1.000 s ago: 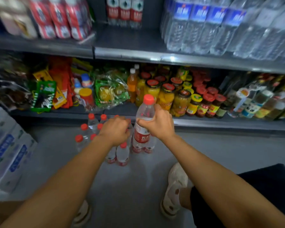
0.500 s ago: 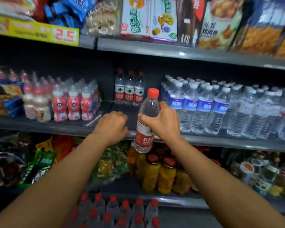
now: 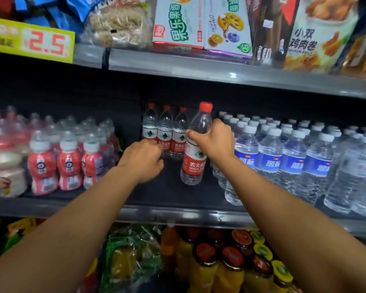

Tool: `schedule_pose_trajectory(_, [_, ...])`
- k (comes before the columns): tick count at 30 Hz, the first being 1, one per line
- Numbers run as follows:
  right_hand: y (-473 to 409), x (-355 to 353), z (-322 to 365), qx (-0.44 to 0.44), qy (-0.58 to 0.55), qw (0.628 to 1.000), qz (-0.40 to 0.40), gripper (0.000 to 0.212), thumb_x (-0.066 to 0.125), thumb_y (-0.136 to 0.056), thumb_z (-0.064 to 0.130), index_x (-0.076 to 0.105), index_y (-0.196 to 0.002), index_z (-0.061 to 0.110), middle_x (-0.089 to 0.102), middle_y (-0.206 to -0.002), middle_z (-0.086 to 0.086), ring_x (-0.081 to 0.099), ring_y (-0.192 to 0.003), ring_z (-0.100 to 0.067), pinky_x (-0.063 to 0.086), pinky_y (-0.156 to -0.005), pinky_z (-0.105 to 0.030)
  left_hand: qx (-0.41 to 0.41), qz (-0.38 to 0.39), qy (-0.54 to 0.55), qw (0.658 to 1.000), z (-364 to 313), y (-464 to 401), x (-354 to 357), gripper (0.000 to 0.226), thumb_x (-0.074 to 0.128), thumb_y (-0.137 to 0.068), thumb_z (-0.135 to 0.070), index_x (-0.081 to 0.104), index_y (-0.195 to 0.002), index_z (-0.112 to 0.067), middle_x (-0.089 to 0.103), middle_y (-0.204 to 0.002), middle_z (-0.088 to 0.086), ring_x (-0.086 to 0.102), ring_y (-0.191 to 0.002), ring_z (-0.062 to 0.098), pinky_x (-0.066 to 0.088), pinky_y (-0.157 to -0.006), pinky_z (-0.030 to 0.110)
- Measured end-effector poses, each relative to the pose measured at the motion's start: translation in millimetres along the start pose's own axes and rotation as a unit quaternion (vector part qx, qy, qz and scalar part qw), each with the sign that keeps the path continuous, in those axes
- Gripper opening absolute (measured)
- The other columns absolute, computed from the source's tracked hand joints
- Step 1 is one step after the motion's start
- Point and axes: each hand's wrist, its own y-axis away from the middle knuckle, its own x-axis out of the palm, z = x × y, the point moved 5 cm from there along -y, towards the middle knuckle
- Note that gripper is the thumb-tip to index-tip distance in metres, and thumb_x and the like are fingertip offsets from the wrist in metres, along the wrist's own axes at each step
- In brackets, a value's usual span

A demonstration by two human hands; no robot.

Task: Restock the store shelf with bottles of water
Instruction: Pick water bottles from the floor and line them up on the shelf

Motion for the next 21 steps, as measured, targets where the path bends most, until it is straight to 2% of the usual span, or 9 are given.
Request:
schedule_pose_trajectory(3, [-22.0,20.8,-10.8,0.027,0.013,1.000,0.001,0.063,0.072,-0.072,0.060,0.057,-0.098,0.005,0.058,-0.086,-0.004,0.055,-0.082,-0.024,0.040,-0.062,-0.032,0.006,0.000,0.010,1.000,6.3,-19.2,17.0,0.030,0.050,-0.092,-0.031,0.058,-0.113,-0.011,0.058,-0.114,0.007,0.054,-0.107,0.025,0.047,-0.086,0.036])
schedule_pose_trajectory(7, [-56.8,55.3,-29.8,0.050,0.032,0.998,0.009,0.064,0.072,-0.072,0.061,0.056,-0.098,0.005,0.063,-0.094,-0.009,0.061,-0.093,-0.029,0.042,-0.067,-0.033,0.017,-0.001,0.030,0.999,13.9,-43.9,43.0,0.029,0.051,-0.092,-0.030,0.057,-0.113,-0.012,0.058,-0.115,0.006,0.054,-0.107,0.024,0.046,-0.087,0.035])
schedule_pose_trajectory(12, [-97.2,92.2,-53.2,0.082,0.030,0.996,0.006,0.071,0.075,-0.072,0.057,0.057,-0.113,0.002,0.065,-0.109,-0.013,0.063,-0.102,-0.032,0.050,-0.078,-0.037,0.025,0.000,0.044,0.999,24.1,-72.9,74.5,0.029,0.052,-0.092,-0.029,0.057,-0.114,-0.011,0.058,-0.115,0.006,0.054,-0.107,0.024,0.046,-0.086,0.035])
schedule_pose_trajectory(15, [-118.3,113.9,-63.8,0.090,0.026,0.996,0.008,0.072,0.077,-0.068,0.058,0.060,-0.113,0.004,0.067,-0.108,-0.014,0.064,-0.101,-0.032,0.053,-0.078,-0.037,0.026,0.011,0.046,0.999,28.9,-86.8,92.3,0.030,0.051,-0.092,-0.029,0.056,-0.116,-0.012,0.058,-0.115,0.006,0.054,-0.107,0.024,0.048,-0.087,0.036])
schedule_pose_trajectory(21, [-148.8,146.8,-79.1,0.107,0.015,0.994,0.009,0.069,0.078,-0.067,0.057,0.064,-0.111,0.005,0.067,-0.108,-0.013,0.064,-0.101,-0.032,0.052,-0.077,-0.035,0.024,0.030,0.038,0.999,36.1,-104.9,120.9,0.033,0.049,-0.094,-0.031,0.054,-0.121,-0.012,0.055,-0.119,0.005,0.052,-0.110,0.024,0.044,-0.085,0.033])
